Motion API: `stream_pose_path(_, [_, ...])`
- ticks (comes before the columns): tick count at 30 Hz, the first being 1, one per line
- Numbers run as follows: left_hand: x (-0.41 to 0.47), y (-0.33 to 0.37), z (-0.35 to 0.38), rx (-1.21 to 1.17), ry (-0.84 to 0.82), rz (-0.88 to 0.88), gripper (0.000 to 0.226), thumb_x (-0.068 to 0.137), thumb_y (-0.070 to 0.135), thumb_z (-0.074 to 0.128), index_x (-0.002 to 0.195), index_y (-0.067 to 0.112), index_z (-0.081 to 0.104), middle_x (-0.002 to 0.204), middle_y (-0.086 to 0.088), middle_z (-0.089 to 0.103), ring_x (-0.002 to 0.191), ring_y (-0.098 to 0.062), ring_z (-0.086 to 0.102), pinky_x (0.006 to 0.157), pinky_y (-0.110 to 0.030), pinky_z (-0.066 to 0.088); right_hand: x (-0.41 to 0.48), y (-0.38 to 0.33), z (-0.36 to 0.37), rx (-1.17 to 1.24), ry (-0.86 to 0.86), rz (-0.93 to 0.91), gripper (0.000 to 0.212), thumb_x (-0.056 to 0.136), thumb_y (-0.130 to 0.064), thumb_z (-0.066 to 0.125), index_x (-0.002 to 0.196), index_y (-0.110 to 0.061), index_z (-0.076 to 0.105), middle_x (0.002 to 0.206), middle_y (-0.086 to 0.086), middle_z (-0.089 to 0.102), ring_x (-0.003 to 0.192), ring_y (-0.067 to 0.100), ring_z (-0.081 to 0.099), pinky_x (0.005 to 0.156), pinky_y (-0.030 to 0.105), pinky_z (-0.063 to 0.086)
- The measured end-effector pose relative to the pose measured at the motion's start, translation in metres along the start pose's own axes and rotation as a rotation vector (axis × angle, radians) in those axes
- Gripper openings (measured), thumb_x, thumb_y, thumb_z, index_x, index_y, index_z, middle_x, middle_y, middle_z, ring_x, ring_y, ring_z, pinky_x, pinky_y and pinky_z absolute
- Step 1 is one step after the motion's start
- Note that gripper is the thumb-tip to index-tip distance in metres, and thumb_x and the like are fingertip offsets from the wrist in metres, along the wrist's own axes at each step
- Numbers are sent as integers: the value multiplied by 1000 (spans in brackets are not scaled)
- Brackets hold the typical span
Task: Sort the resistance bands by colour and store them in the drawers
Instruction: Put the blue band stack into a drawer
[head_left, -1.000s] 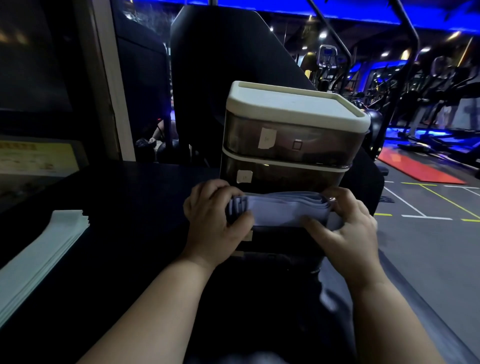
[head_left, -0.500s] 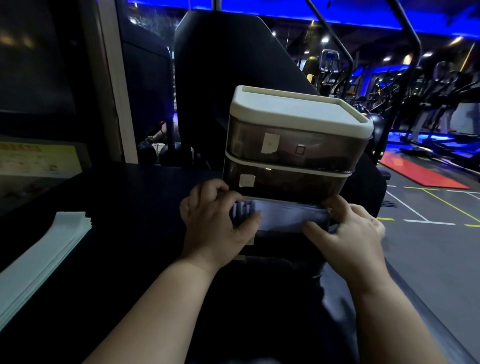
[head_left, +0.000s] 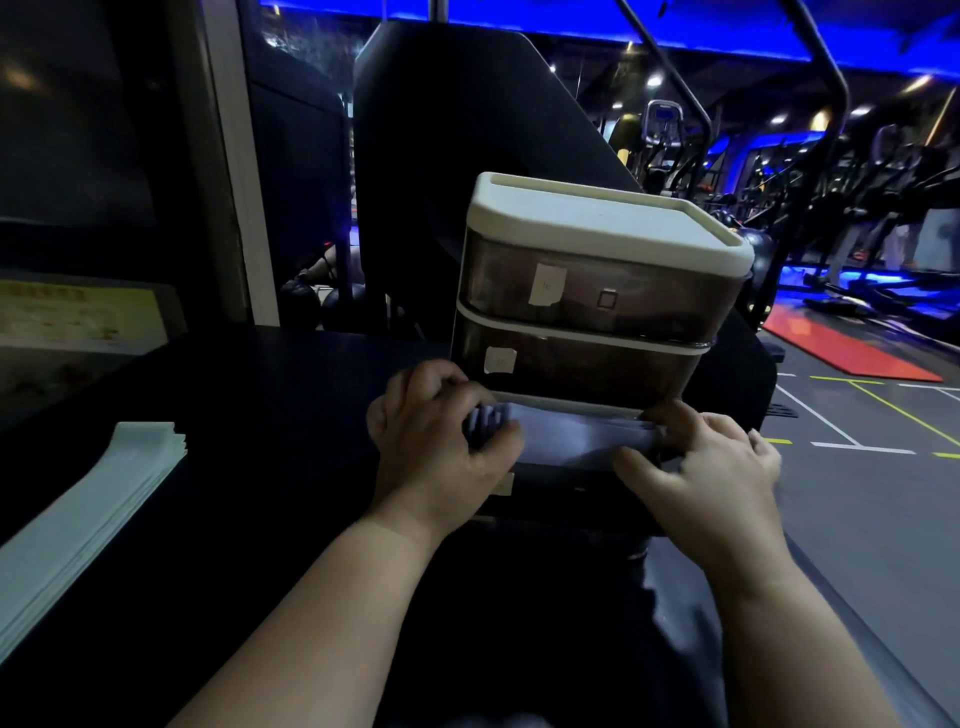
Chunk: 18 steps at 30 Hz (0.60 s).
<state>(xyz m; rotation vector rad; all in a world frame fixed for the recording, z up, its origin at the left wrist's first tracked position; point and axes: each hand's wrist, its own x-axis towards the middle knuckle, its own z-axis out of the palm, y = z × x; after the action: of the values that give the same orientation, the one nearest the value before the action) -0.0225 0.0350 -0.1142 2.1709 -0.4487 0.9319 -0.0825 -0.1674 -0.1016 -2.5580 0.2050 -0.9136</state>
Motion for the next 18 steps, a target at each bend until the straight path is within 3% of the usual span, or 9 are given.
stream_pose_path(3, [1,3,-2,23,-56,-95,44,69,59,48,94,30,67,114,10,46,116,-14,35,93,-34,26,-1,-3,0,-47,-12,30,55,63,-66,35,91,-31,68,70,-20,41,110,7,40,116,51,8])
stream_pose_path(5, [1,3,-2,-51,-53,-141,25,73,42,67,94,31,60,112,13,42,118,-16,36,92,-34,26,-2,-4,0,-71,-13,33,57,65,-66,30,85,-32,71,68,-20,40,111,12,44,116,53,7])
stream_pose_path(7, [0,5,-1,-134,-27,-140,22,71,30,70,88,32,55,108,13,42,113,-19,40,88,-37,32,-2,-4,4,-65,10,38,53,67,-65,33,82,-32,72,67,-21,41,110,14,44,115,55,8])
stream_pose_path(9, [-2,6,0,-171,21,-100,15,69,29,66,80,32,57,105,14,44,105,-14,39,86,-42,39,-3,-4,7,-18,61,42,41,69,-61,42,81,-33,70,70,-18,42,110,19,44,112,58,16])
stream_pose_path(11, [-1,6,0,-187,-42,-115,19,74,24,70,72,37,57,102,18,42,105,-8,35,91,-46,41,-3,-2,10,48,128,67,33,65,-59,51,84,-35,60,82,-10,46,110,26,44,105,56,31])
stream_pose_path(13, [1,4,0,-179,-139,-152,28,77,24,72,68,44,54,99,20,39,106,-5,32,98,-46,38,-1,2,12,111,204,119,41,62,-55,59,91,-25,55,91,-2,48,107,33,46,92,45,40])
stream_pose_path(15, [2,2,0,-165,-151,-115,12,76,42,68,69,45,58,97,22,39,104,-3,30,98,-43,36,2,11,16,200,221,129,41,62,-53,62,89,-23,56,94,1,50,104,30,49,83,33,37])
stream_pose_path(16, [2,1,-1,-154,-156,-97,11,71,56,63,71,45,60,97,23,39,103,-3,30,97,-41,35,3,12,15,264,187,122,39,62,-57,62,84,-25,56,96,1,51,104,22,50,82,28,36])
stream_pose_path(18, [3,-6,-2,-181,-185,-83,29,60,73,53,75,48,56,102,27,37,106,-2,32,97,-37,34,4,16,11,425,82,95,38,65,-62,66,79,-27,62,104,4,52,96,-9,50,76,7,37])
